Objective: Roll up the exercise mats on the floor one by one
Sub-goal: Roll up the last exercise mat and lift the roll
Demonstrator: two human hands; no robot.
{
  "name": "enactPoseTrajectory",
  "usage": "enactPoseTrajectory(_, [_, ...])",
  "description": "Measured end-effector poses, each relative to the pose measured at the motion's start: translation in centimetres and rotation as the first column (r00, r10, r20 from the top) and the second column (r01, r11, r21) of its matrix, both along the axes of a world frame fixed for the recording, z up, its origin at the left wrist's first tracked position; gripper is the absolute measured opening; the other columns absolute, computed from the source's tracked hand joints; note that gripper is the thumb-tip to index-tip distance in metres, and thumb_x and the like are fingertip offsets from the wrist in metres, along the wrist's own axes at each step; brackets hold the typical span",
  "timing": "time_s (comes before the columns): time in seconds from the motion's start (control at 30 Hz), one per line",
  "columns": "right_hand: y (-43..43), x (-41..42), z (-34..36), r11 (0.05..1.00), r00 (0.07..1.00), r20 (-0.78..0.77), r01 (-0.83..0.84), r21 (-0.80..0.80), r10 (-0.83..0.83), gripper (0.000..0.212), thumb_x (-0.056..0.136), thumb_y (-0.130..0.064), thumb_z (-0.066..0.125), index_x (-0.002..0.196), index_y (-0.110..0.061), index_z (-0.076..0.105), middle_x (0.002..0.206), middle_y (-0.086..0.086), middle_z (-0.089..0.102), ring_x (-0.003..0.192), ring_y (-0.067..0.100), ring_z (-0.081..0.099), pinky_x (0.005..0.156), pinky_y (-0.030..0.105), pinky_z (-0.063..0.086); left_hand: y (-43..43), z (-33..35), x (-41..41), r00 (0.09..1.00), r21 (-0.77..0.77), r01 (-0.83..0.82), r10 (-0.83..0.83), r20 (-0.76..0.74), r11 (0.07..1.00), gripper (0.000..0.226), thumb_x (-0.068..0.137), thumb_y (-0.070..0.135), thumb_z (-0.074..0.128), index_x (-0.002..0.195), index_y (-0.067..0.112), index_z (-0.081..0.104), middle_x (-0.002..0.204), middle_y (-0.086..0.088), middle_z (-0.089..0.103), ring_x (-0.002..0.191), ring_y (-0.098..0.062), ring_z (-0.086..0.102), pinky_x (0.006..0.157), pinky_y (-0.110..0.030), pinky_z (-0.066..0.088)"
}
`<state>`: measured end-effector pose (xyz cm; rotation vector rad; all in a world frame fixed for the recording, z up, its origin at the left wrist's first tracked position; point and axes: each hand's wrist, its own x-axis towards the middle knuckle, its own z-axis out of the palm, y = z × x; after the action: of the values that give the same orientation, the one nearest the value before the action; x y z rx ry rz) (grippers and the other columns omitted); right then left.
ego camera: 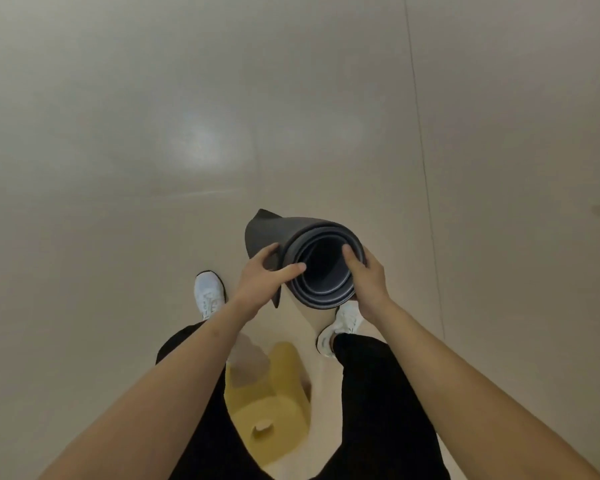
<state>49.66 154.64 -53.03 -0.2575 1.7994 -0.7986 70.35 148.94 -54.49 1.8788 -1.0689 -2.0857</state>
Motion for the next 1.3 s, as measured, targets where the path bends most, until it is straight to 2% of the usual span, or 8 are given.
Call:
enactPoseTrajectory(0.17, [0.1,-1.2,-0.3,0.970,0.965,-0.100,-0.243,-0.002,0.241,0.051,0.088,-0.040,0.081,0.132,-0.041,0.058,0.117,-0.027,0.068,0.107,-0.012,0.063,0.096,0.023,0.053,0.2,-1.2,0.3,0.992,0.020,-0.090,0.088,0.089,0.996,0.096,0.060,0.057,0.094,0.144,0.026,0.059,0.127,0.009,0.069,0.119,-0.009,0.064,0.104,-0.032,0.051])
enactPoseTrajectory(0.27, [-0.6,-0.9,-0.4,0.974,0.971,0.087,-0.224,0.019,0.222,0.059,0.088,-0.040,0.081,0.137,-0.046,0.049,0.123,-0.023,0.065,0.115,0.004,0.065,0.082,0.032,0.062,-0.4,-1.4,0.4,0.991,0.057,-0.132,0.132,0.005,0.990,0.067,0.077,0.041,0.089,0.137,0.029,0.060,0.129,0.009,0.065,0.119,-0.010,0.061,0.093,-0.027,0.050])
enactPoseTrajectory(0.37, [-1.7,-0.1,-0.6,0.985,0.968,0.189,-0.170,0.026,0.163,0.057,0.089,-0.043,0.079,0.138,-0.049,0.051,0.129,-0.013,0.067,0.119,0.016,0.067,0.079,0.046,0.065,-0.7,-1.7,0.7,0.963,0.110,-0.247,0.257,-0.084,0.963,0.057,0.085,0.031,0.084,0.136,0.031,0.059,0.129,0.005,0.070,0.117,-0.018,0.068,0.093,-0.041,0.059])
enactPoseTrajectory(0.53, [-3.9,2.6,0.6,0.979,0.966,0.159,-0.204,-0.012,0.203,0.050,0.091,-0.023,0.080,0.128,-0.050,0.058,0.119,-0.008,0.072,0.108,0.019,0.073,0.076,0.047,0.065,-1.4,-0.3,2.6,0.920,0.085,-0.369,0.376,-0.108,0.926,0.049,0.092,0.024,0.077,0.138,0.026,0.059,0.118,-0.001,0.075,0.107,-0.019,0.074,0.079,-0.032,0.062])
enactPoseTrajectory(0.7, [-7.2,8.0,4.8,0.941,0.937,0.097,-0.337,-0.004,0.336,0.072,0.090,-0.015,0.079,0.148,-0.045,0.048,0.133,-0.006,0.065,0.112,0.021,0.071,0.073,0.048,0.066,-2.3,4.1,8.1,0.882,0.049,-0.460,0.462,-0.095,0.887,0.041,0.097,0.018,0.071,0.136,0.018,0.060,0.099,-0.007,0.080,0.094,-0.026,0.078,0.073,-0.035,0.062])
enactPoseTrajectory(0.9, [-14.5,17.3,14.3,0.818,0.817,0.042,-0.575,0.000,0.575,0.063,0.093,-0.015,0.075,0.138,-0.053,0.052,0.123,-0.001,0.069,0.102,0.025,0.074,0.072,0.053,0.065,-3.7,12.6,17.3,0.807,0.018,-0.579,0.576,-0.131,0.815,0.048,0.098,0.017,0.070,0.143,0.022,0.055,0.108,-0.010,0.078,0.101,-0.027,0.076,0.087,-0.045,0.063])
enactPoseTrajectory(1.1, [-20.8,28.7,22.4,0.679,0.676,0.060,-0.732,-0.058,0.734,0.063,0.096,-0.013,0.072,0.147,-0.043,0.051,0.120,0.001,0.070,0.099,0.021,0.074,0.066,0.042,0.064,-5.8,20.4,28.4,0.718,-0.090,-0.692,0.668,-0.198,0.717,0.061,0.096,0.013,0.071,0.149,0.035,0.052,0.115,0.000,0.077,0.108,-0.019,0.074,0.095,-0.048,0.060])
enactPoseTrajectory(1.3, [-25.0,41.0,26.8,0.545,0.543,0.060,-0.823,-0.162,0.838,0.061,0.096,-0.002,0.065,0.125,-0.054,0.057,0.117,0.012,0.068,0.094,0.029,0.075,0.067,0.046,0.065,-7.6,25.2,39.1,0.614,-0.204,-0.788,0.767,-0.184,0.582,0.061,0.096,0.012,0.070,0.150,0.035,0.053,0.113,0.000,0.078,0.105,-0.018,0.075,0.095,-0.049,0.061])
